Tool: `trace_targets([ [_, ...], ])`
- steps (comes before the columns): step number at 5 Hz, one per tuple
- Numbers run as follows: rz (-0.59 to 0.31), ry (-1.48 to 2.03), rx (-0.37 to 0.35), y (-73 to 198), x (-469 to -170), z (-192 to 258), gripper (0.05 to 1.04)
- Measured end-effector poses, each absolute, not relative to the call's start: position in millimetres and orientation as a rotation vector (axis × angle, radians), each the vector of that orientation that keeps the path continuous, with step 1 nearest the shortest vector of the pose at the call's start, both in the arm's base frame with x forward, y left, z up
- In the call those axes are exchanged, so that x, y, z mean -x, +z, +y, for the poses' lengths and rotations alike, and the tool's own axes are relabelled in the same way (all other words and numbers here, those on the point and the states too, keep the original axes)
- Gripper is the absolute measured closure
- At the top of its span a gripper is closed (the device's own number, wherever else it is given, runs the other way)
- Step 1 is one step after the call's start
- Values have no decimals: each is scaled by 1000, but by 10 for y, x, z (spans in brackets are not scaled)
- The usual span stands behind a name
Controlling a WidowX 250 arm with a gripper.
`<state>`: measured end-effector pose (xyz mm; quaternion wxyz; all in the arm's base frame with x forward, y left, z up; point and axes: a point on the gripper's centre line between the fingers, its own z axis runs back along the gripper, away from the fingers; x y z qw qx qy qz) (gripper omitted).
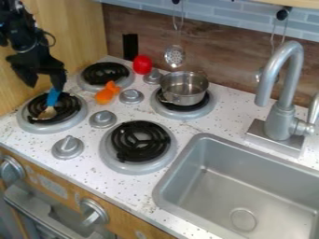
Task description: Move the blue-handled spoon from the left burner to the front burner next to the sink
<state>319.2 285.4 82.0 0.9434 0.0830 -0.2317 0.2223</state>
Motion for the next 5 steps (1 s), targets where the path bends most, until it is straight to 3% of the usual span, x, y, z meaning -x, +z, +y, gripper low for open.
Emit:
trace_targets([
  [4,-408,477,-101,466,-3374,2988,72],
  [5,-394,456,-88,431,-3385,3004,125],
])
